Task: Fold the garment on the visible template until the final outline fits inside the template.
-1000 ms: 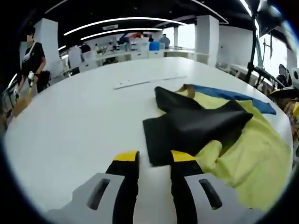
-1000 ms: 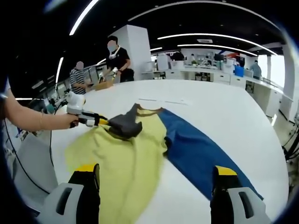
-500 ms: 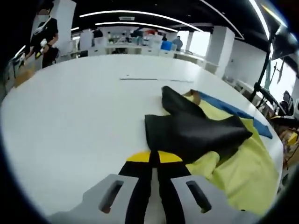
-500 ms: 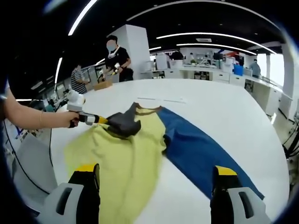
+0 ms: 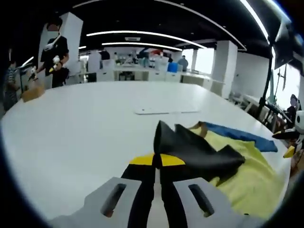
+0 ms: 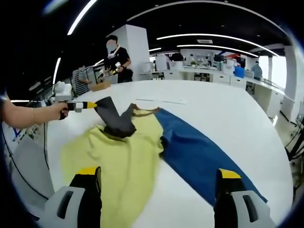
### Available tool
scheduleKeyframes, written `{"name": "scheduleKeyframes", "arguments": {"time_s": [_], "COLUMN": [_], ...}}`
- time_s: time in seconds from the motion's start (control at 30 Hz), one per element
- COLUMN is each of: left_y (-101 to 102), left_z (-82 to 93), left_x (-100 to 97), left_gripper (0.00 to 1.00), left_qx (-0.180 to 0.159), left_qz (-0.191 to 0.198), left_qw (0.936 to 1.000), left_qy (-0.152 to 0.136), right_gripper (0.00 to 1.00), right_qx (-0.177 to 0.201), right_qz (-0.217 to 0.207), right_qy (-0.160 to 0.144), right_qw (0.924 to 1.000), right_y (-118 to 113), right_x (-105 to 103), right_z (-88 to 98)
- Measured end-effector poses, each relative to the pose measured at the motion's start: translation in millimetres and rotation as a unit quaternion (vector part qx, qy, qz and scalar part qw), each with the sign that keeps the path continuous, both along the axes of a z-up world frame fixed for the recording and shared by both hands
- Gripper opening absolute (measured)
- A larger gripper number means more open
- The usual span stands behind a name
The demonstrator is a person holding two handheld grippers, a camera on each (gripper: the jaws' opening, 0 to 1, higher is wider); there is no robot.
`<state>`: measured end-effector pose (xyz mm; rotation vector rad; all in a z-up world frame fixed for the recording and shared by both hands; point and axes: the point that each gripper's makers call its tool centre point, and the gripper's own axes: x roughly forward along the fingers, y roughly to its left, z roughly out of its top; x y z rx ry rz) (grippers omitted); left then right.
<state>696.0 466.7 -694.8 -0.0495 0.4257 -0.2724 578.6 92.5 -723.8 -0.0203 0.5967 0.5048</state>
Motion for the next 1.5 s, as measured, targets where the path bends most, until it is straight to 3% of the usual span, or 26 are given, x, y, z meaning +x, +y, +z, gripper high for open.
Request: {"name": "scheduleKeyframes", "arguments": {"time_s": [0.3, 0.5, 0.6, 0.73, 1.1, 1.5], "left_y": [34.0, 58.4, 75.5, 88.5, 135.3, 178.5], "left_z": [24.7, 27.7, 29.0, 29.1, 12.5, -1.1], "left_x": [-4.8, -11.8, -15.2, -18.9, -38.5, -60.8], "left_gripper": [0.0, 0.0, 0.0, 0.0, 0.0, 0.0], "left_qx": [0.007, 0.043, 0.091, 0.075, 0.093, 0.081], "left_qz": [0.023, 0.028, 0.036, 0.052, 0.11, 0.181], "left_qw": [0.9994, 0.9983, 0.9947, 0.9954, 0.9896, 0.98], "left_qy": [-0.023, -0.027, -0.032, -0.03, -0.007, 0.013], "right_gripper": [0.99, 0.99, 0.97, 0.96, 0.94, 0.95], "right_qx": [0.004, -0.004, -0.024, -0.032, -0.042, -0.034], "right_qz": [-0.018, -0.028, -0.038, -0.058, -0.107, -0.106], "right_qy": [-0.001, 0.005, -0.001, 0.002, 0.013, 0.019], "right_qw": [0.9998, 0.9996, 0.999, 0.9978, 0.9933, 0.9936], "right_y": [-8.9, -16.7, -26.2, -41.4, -72.3, -71.4], "right_x": [0.9, -0.6, 1.3, 3.1, 2.0, -0.8], "right_z": [3.1, 0.4, 0.1, -3.3, -10.3, -13.3]}}
